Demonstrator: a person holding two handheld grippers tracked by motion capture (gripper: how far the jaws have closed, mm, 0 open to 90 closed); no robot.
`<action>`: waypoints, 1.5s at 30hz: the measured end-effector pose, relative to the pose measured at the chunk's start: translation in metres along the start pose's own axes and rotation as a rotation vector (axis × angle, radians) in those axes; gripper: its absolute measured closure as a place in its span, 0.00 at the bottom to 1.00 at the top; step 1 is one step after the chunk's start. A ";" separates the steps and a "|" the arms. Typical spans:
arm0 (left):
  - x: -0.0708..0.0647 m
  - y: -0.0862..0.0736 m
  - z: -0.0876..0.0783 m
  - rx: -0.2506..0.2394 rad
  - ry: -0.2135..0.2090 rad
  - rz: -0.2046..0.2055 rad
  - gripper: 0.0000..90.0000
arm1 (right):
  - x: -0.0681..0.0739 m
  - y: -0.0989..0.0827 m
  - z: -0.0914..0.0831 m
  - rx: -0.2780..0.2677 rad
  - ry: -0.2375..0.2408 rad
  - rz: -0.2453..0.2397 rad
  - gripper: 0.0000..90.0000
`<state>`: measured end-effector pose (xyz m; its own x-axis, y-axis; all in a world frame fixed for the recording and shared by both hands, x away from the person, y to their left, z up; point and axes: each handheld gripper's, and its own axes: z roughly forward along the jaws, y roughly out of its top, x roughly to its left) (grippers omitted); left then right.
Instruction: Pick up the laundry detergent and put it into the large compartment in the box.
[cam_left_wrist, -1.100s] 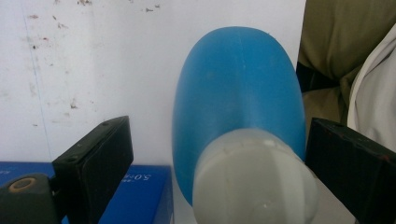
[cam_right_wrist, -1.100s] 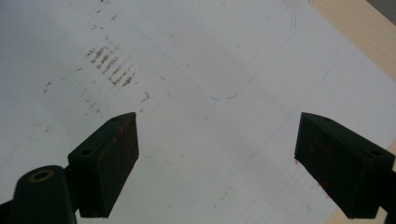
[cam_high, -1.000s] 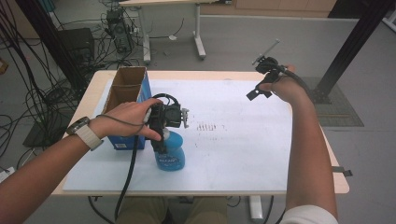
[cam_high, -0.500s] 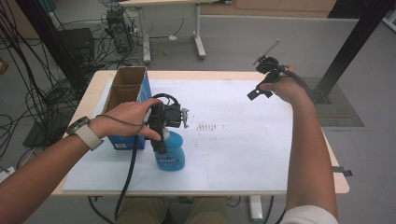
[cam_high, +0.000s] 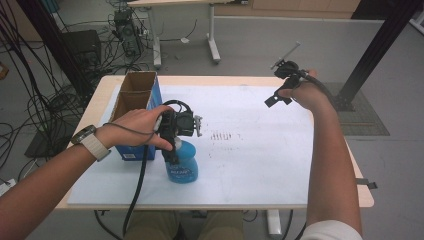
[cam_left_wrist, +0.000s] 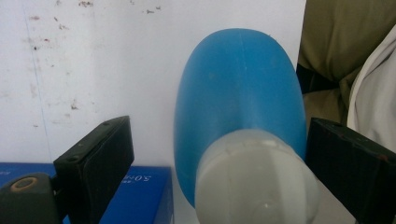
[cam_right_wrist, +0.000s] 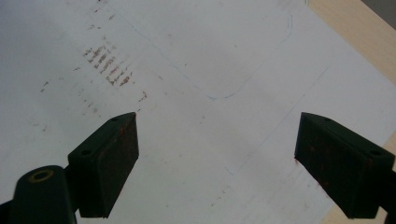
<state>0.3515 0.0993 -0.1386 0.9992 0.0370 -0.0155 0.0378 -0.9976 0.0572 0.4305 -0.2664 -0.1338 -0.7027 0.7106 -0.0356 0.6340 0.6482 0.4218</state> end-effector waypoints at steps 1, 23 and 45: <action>0.000 0.000 0.000 0.002 0.000 0.003 0.10 | 0.000 0.000 0.000 0.001 0.000 -0.001 0.15; 0.001 0.002 0.005 0.003 -0.004 0.015 0.13 | 0.000 0.001 0.001 0.002 0.002 -0.001 0.15; 0.002 0.004 0.018 0.010 -0.009 0.021 0.21 | -0.001 -0.002 0.003 -0.001 0.009 0.003 0.15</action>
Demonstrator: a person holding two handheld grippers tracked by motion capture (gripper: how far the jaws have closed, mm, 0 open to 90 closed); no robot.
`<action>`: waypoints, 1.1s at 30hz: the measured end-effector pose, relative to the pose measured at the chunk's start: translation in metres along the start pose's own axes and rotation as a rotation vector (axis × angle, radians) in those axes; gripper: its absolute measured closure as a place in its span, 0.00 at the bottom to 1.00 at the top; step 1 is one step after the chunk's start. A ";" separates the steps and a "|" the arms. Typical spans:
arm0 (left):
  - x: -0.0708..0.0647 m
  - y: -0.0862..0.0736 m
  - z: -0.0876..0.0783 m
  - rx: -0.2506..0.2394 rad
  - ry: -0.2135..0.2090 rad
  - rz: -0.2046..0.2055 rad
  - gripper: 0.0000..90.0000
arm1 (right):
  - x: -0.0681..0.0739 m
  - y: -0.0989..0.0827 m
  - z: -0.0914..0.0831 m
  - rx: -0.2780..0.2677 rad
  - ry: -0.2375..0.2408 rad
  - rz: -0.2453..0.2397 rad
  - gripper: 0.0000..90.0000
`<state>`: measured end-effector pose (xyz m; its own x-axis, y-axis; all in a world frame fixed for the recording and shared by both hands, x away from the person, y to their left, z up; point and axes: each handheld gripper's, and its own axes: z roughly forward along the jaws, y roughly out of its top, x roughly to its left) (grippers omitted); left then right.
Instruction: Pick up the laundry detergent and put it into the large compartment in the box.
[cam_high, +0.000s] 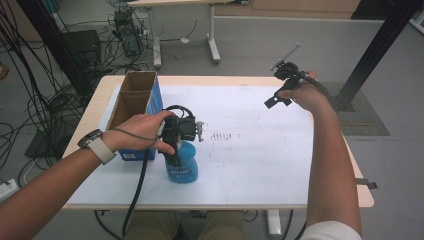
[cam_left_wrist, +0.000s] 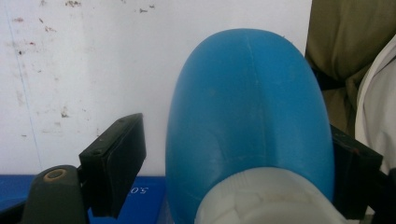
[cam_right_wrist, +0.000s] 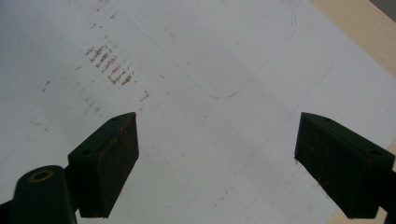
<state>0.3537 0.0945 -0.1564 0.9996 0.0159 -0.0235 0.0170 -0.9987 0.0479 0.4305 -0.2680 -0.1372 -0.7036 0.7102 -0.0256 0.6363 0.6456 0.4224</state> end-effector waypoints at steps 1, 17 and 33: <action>0.000 0.000 0.000 -0.002 0.001 0.001 0.22 | 0.000 0.000 0.000 0.000 0.001 0.000 0.15; 0.000 -0.001 0.001 -0.011 -0.018 0.010 0.37 | -0.001 -0.002 0.001 -0.002 0.005 0.004 0.15; -0.002 0.000 0.003 -0.003 -0.015 0.006 0.42 | 0.000 -0.004 -0.003 -0.008 0.008 0.004 0.16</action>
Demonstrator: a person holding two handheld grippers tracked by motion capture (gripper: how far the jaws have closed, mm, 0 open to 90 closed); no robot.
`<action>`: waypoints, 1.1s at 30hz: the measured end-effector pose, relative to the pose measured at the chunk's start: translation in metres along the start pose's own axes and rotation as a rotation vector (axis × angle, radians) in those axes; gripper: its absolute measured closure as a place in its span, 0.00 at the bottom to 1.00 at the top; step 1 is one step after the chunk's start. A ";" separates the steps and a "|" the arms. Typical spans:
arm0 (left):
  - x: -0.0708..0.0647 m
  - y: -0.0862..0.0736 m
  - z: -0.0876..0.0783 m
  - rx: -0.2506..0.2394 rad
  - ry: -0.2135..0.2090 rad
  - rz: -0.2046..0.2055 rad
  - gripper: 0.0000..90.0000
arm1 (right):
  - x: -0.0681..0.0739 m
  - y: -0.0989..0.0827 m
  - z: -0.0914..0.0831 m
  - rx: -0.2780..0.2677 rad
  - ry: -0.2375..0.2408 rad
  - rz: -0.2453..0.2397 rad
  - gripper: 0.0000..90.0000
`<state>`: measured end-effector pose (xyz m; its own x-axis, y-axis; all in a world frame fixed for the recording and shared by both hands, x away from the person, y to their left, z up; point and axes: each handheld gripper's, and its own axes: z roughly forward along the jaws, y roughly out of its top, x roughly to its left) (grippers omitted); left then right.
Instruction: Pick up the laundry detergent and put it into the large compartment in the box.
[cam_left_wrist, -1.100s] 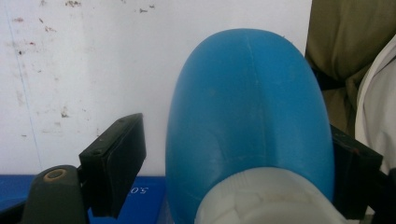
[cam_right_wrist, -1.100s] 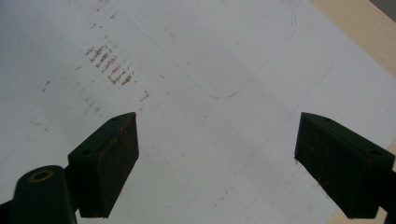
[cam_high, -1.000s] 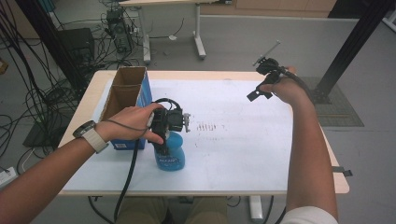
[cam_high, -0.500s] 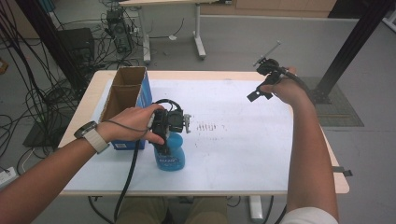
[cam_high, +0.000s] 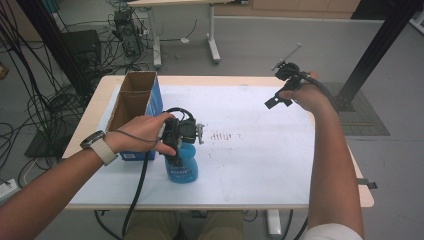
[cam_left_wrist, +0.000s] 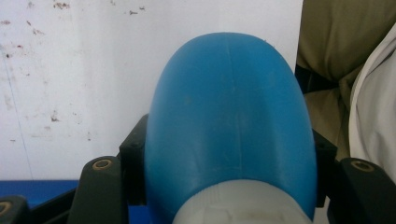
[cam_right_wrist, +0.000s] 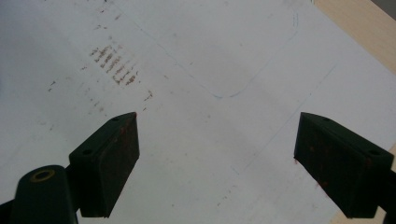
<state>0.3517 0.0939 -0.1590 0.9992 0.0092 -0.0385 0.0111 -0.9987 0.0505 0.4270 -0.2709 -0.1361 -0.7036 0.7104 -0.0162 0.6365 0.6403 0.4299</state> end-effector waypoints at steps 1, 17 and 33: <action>0.000 0.000 0.000 0.002 0.001 0.001 0.42 | 0.000 0.000 0.000 -0.001 0.000 -0.001 0.16; 0.001 0.000 0.000 -0.002 -0.004 -0.004 0.42 | -0.001 -0.001 -0.001 -0.002 0.006 0.003 0.16; 0.000 0.000 0.000 0.001 -0.004 -0.004 0.42 | 0.000 -0.001 -0.002 -0.005 0.006 0.000 0.16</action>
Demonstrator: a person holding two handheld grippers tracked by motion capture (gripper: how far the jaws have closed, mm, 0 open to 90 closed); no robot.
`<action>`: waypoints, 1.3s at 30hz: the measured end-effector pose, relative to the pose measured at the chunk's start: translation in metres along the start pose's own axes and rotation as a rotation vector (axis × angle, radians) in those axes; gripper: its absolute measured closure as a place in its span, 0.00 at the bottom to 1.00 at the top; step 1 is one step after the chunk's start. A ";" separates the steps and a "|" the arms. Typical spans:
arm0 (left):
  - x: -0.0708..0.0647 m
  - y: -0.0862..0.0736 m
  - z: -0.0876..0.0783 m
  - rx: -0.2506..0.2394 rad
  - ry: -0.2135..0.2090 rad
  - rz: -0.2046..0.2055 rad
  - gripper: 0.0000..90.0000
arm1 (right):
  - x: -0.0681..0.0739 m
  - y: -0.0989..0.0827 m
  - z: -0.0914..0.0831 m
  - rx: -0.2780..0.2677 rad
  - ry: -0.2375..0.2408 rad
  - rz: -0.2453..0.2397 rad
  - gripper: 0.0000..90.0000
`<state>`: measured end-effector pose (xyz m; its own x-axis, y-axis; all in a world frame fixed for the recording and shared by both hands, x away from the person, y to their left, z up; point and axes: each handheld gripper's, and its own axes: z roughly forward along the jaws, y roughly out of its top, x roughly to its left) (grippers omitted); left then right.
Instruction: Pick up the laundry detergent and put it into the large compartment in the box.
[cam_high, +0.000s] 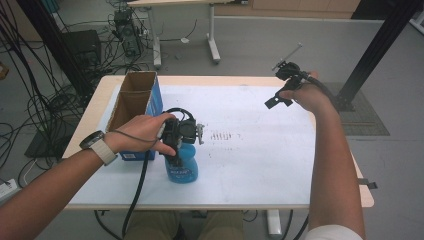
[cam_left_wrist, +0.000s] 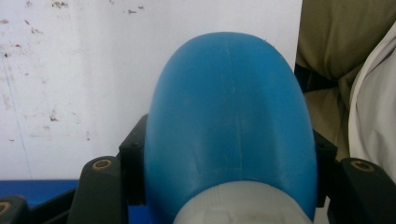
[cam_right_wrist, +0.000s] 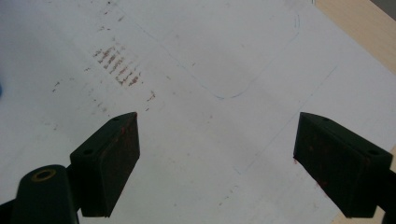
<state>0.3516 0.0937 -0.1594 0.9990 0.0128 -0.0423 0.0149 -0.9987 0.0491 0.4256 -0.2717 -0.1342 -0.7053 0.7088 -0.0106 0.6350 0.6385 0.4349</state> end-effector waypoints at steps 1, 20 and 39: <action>0.000 0.000 0.000 0.000 0.000 0.000 0.42 | 0.000 0.000 0.000 0.000 0.000 0.000 0.16; 0.000 -0.002 0.000 -0.007 0.000 -0.002 0.42 | 0.001 -0.002 -0.003 -0.004 -0.006 0.002 0.16; 0.002 -0.003 0.000 -0.011 -0.004 -0.002 0.42 | 0.001 0.000 -0.001 -0.001 -0.003 -0.001 0.16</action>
<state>0.3532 0.0964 -0.1599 0.9988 0.0148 -0.0463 0.0176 -0.9980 0.0601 0.4247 -0.2713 -0.1332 -0.7047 0.7094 -0.0138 0.6344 0.6387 0.4353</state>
